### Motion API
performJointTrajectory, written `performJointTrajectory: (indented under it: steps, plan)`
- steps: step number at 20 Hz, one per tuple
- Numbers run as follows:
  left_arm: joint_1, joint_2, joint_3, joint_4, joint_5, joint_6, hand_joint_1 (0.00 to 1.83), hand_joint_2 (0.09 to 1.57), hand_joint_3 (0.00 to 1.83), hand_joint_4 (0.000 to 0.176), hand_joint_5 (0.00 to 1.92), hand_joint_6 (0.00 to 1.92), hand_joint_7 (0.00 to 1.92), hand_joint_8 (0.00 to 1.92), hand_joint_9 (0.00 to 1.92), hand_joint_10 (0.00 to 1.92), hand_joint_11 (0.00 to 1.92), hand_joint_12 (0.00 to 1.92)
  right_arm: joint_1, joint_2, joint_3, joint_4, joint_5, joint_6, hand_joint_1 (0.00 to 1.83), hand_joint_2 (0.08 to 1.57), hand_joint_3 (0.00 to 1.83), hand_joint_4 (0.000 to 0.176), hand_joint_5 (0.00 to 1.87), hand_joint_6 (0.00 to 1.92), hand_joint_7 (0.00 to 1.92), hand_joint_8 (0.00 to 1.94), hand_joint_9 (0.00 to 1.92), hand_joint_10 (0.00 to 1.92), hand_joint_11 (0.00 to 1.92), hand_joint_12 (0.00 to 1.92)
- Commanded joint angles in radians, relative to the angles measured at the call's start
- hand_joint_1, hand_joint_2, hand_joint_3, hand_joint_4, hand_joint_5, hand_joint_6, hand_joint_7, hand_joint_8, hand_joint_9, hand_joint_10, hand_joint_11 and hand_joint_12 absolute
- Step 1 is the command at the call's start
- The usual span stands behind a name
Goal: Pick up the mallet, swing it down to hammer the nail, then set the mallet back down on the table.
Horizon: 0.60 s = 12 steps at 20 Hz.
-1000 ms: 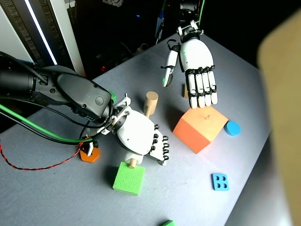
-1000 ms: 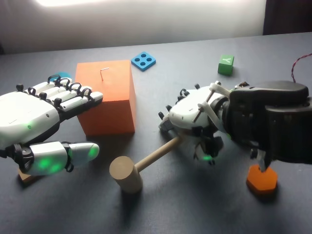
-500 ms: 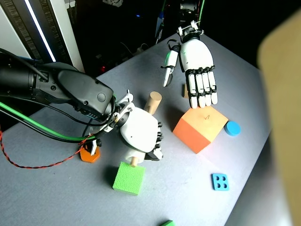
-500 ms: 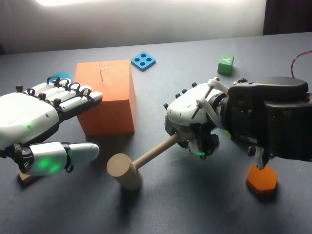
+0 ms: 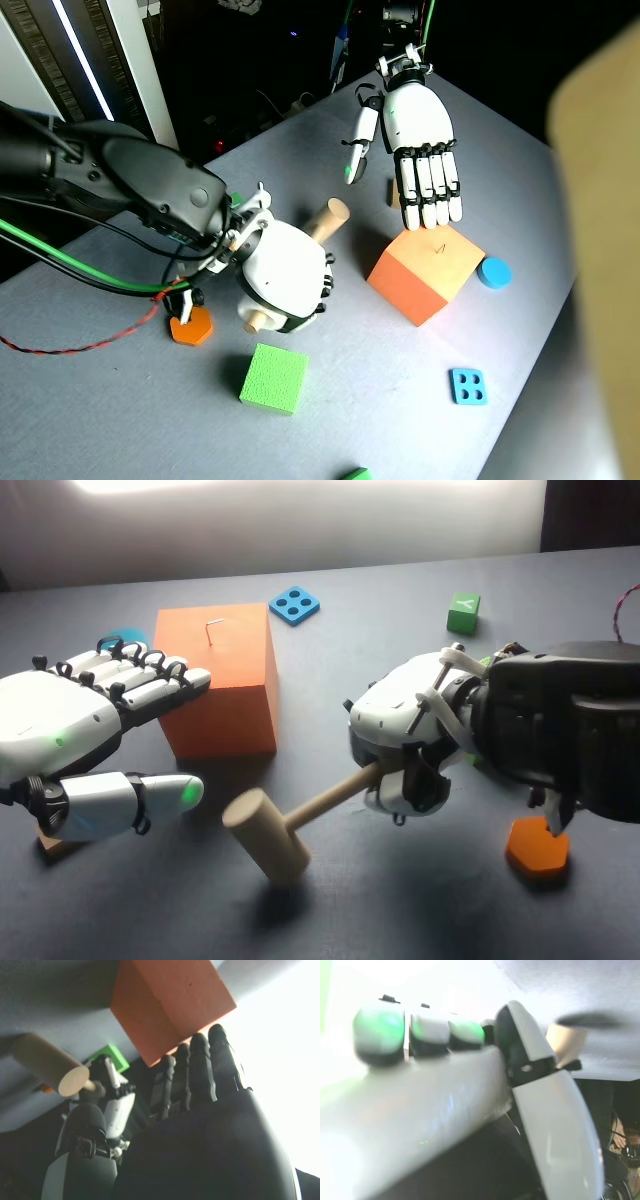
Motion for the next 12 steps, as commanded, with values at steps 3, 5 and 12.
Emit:
performJointTrajectory:
  steps: [3,5,12]
  plan:
    - [0.000,-0.003,-0.001,-0.005,-0.083,0.004,0.00,1.29,0.00,0.000,0.14,0.00,0.11,0.01,0.09,0.00,0.04,0.06,0.038,0.043,-0.052,-0.035,-0.010,0.001,0.24,1.55,0.01,0.000,1.17,1.92,1.44,1.94,1.54,1.92,1.60,1.92]
    - [0.000,-0.003,-0.002,-0.005,-0.083,0.005,0.00,1.29,0.00,0.000,0.15,0.01,0.12,0.01,0.09,0.01,0.03,0.06,0.051,0.069,-0.084,-0.035,0.002,0.000,0.30,1.57,0.00,0.000,1.16,1.92,1.45,1.94,1.55,1.92,1.62,1.92]
    - [-0.001,-0.003,-0.003,-0.005,-0.083,0.005,0.00,1.29,0.00,0.000,0.16,0.00,0.14,0.01,0.12,0.01,0.06,0.09,0.099,0.194,-0.172,-0.036,0.119,0.055,0.45,1.56,0.00,0.000,1.15,1.92,1.42,1.94,1.51,1.92,1.57,1.92]
